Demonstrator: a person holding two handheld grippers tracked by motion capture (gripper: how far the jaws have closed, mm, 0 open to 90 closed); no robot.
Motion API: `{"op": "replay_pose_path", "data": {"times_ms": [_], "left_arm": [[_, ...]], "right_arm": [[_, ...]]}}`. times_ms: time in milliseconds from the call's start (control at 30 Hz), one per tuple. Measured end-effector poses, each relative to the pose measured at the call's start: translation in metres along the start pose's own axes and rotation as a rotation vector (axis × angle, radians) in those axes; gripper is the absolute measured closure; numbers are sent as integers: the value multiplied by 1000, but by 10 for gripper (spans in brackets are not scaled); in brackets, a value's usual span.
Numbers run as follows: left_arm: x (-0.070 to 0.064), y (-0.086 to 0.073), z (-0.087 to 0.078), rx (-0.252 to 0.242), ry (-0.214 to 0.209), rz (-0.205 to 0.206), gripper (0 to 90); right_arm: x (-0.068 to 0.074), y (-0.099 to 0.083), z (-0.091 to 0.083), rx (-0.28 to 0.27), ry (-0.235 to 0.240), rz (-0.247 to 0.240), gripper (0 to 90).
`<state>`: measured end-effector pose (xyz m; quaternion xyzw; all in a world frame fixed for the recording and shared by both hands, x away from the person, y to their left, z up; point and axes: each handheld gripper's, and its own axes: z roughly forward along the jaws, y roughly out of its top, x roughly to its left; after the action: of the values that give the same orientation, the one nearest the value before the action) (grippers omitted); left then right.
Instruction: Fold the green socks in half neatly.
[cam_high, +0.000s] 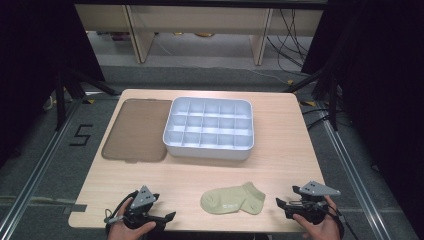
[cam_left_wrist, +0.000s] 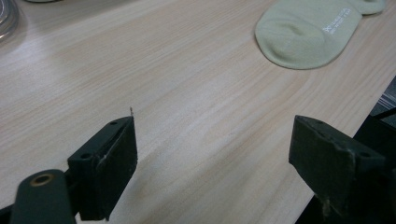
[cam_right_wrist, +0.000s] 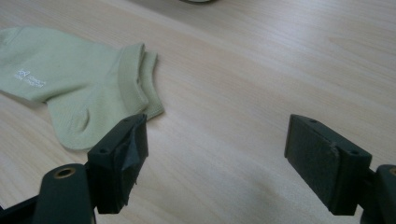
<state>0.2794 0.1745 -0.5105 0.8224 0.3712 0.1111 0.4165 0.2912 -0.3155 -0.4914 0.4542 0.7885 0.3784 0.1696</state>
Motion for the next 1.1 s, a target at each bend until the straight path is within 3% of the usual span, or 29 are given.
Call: {"op": "replay_pose_path", "data": {"times_ms": [100, 133, 167, 200, 233, 267, 333, 400, 433, 467, 533, 567, 600, 633, 700, 733, 800, 867, 933, 1067, 1100], "left_arm": [[-1, 0, -1, -3, 10, -4, 148], [-2, 1, 1, -22, 16, -23, 148], [-1, 1, 1, -11, 13, -11, 148], [-2, 1, 2, -25, 15, -18, 148], [-2, 2, 1, -9, 18, -13, 149], [-5, 2, 3, -26, 12, -43, 149], [-4, 3, 1, 0, 12, -19, 149], [-6, 4, 3, -29, 8, -44, 150], [-5, 5, 2, -9, 12, -21, 151], [-7, 6, 3, -21, 8, -47, 152], [-8, 8, 4, -22, 5, -54, 155], [-8, 10, 4, -15, -2, -31, 162], [-9, 12, 5, -15, -18, -44, 169], [-12, 13, 9, -44, -25, -82, 190], [-12, 17, 10, -16, -35, -43, 228], [-14, 20, 13, -18, -40, -41, 232], [-18, 24, 19, -15, -51, -52, 246], [-21, 29, 24, -9, -55, -42, 277], [-24, 33, 31, -8, -69, -53, 309], [-26, 40, 37, 5, -78, -42, 356], [-27, 41, 39, 1, -64, -41, 356]], "right_arm": [[-1, 1, -1, -7, 5, -17, 250], [2, 1, -2, -3, 7, 7, 257], [1, 1, -3, -8, -1, -19, 266], [0, 2, -1, -14, 28, -43, 275], [0, 3, -1, -8, 47, -55, 287], [2, 3, -2, -15, 50, -44, 294], [3, 3, -2, -13, 27, -49, 294], [4, 3, -2, -16, 18, -51, 299], [4, 3, -2, -17, 19, -51, 300], [4, 2, -2, -18, 19, -52, 300], [4, 3, -2, -20, 19, -51, 300], [4, 3, -2, -21, 20, -53, 301], [3, 3, -1, -34, 22, -64, 301], [5, 3, -2, -24, 16, -50, 300], [5, 2, 1, -20, 40, -45, 301], [8, 2, -1, -5, 28, -18, 301], [6, 3, 0, -18, 32, -62, 301], [6, 3, 1, -33, 39, -68, 301], [9, 3, 0, -25, 39, -34, 301], [9, 3, -1, -18, 41, -41, 301], [9, 3, -1, -18, 41, -41, 301]]}}
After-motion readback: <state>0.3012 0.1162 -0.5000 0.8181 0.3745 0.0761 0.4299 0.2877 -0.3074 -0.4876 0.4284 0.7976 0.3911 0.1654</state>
